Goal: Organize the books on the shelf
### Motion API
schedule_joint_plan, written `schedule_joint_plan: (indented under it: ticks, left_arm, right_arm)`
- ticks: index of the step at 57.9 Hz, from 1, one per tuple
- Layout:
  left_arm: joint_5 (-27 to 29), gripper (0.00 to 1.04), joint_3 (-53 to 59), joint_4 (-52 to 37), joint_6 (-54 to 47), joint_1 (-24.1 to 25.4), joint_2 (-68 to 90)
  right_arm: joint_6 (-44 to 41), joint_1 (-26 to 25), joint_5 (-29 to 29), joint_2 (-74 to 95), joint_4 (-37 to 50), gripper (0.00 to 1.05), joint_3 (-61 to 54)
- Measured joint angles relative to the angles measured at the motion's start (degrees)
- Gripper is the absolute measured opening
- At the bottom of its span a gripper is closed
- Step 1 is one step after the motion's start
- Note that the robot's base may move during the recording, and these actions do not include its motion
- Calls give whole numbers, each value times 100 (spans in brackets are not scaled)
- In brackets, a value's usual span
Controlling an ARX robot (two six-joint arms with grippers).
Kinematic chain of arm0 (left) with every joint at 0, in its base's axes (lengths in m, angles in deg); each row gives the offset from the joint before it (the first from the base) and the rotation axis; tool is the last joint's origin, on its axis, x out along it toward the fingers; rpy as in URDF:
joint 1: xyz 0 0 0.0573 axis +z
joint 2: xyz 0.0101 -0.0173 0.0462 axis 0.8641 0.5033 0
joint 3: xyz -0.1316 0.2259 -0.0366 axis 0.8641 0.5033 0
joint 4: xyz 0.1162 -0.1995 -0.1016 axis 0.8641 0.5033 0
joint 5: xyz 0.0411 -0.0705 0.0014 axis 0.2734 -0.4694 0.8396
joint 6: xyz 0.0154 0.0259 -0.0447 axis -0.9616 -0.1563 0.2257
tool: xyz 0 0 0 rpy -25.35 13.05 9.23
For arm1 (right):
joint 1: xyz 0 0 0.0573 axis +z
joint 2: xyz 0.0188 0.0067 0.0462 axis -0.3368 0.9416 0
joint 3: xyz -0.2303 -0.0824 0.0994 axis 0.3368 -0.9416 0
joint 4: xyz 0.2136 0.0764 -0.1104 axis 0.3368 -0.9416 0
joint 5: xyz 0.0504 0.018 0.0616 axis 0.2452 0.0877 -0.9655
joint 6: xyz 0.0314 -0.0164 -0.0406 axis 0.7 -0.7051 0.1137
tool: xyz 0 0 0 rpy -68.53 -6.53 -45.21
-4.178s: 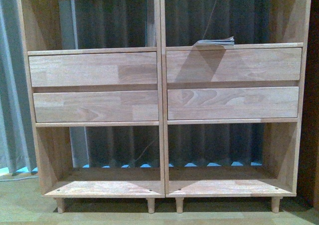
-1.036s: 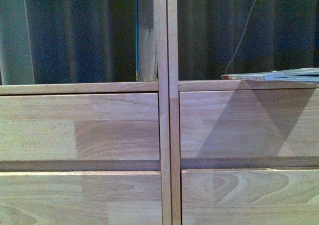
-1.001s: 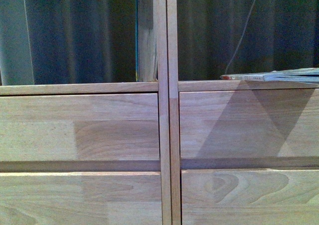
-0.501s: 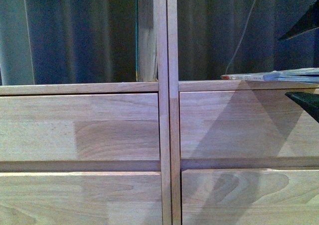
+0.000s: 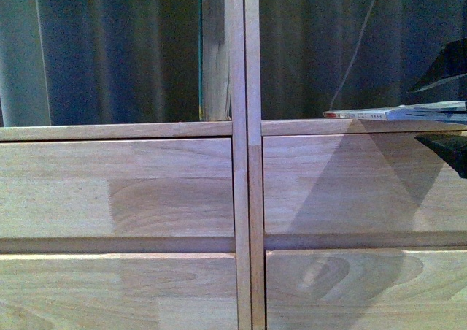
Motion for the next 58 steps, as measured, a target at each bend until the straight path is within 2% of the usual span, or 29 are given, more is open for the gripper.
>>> schedule_joint_plan:
  ticks: [17,18,21,22,25,26,27,33,44,49,58]
  left_arm:
    - [-7,97,0,-2,0,0,0]
    - [-258,97,9,-87,46,66,28]
    - [-1226,97,13,-588,282,409,166]
    - [-1753,97,11,-905,389,623,260]
    - [-2570,97,7,-1403,619,986,428]
    - [-2664,97,2,-1517,647,1073,474]
    - [-3126,97,0,-1746,785,1248,586]
    - [-4177,97,-94,-2660,1239,1823,1287]
    - [-4616,97,-802,-4153,2017,2393,3003]
    - [-4743,97,-1228,-4664,2511,2448,3880]
    - [-5156,97,-2369,-4994,3880,2328,5436]
  right_arm:
    - [52,-2,70,7,48,11,2]
    - [52,-9,63,7,76,9,2]
    - [50,-33,52,-4,140,8,-13]
    - [39,-42,42,-15,203,8,-37]
    - [-13,-44,0,-74,361,7,-131]
    - [-31,-48,-20,-92,407,7,-162]
    - [-57,-63,-70,-138,494,7,-236]
    - [-291,-122,-337,-474,957,7,-601]
    - [-708,-157,-901,-1386,1768,7,-1034]
    - [-898,-72,-1202,-1827,2083,7,-1147]
    - [-1609,402,-1727,-2232,2616,7,-1261]
